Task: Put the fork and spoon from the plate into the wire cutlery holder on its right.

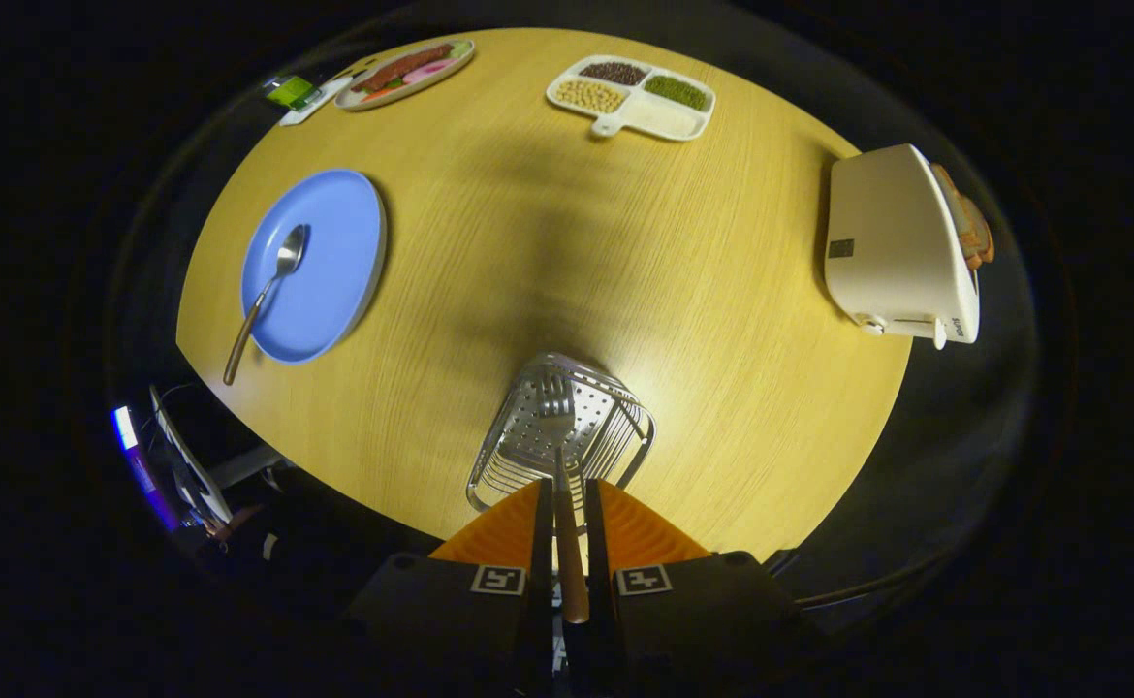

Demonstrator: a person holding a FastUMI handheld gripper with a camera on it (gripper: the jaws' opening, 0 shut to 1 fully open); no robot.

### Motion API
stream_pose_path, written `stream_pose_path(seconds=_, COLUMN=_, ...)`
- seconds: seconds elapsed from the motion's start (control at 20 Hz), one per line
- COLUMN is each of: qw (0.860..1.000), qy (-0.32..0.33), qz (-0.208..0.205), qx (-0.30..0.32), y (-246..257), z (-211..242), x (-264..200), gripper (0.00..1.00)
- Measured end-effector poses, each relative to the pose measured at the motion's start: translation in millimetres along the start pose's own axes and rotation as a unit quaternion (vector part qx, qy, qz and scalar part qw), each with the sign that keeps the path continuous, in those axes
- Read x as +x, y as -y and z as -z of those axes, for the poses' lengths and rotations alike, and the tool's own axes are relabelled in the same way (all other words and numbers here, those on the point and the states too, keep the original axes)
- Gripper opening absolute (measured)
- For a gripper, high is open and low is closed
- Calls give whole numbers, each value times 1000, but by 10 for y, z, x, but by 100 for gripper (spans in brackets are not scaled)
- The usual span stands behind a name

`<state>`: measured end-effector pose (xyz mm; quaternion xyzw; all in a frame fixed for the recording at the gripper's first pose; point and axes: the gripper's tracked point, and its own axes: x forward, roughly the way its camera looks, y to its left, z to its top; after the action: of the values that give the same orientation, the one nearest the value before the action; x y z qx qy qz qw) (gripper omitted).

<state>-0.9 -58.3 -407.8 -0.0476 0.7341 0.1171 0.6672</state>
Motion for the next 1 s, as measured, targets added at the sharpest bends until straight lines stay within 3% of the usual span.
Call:
stream_pose_path(seconds=0.2, qw=991, qy=132, qz=-22, qx=21, y=-372, z=-301, x=-402, gripper=24)
stream_pose_path(seconds=0.4, qw=968, qy=210, qz=-127, qx=55, y=-1262, z=-541, x=-715, gripper=24)
stream_pose_path(seconds=0.5, qw=962, qy=203, qz=-173, qx=65, y=-1791, z=-598, x=-712, gripper=24)
stream_pose_path(seconds=0.7, qw=961, qy=168, qz=-212, qx=54, y=-2488, z=-664, x=-452, gripper=25)
stream_pose_path(seconds=1.0, qw=962, qy=124, qz=-219, qx=108, y=-3024, z=-918, x=103, gripper=25)
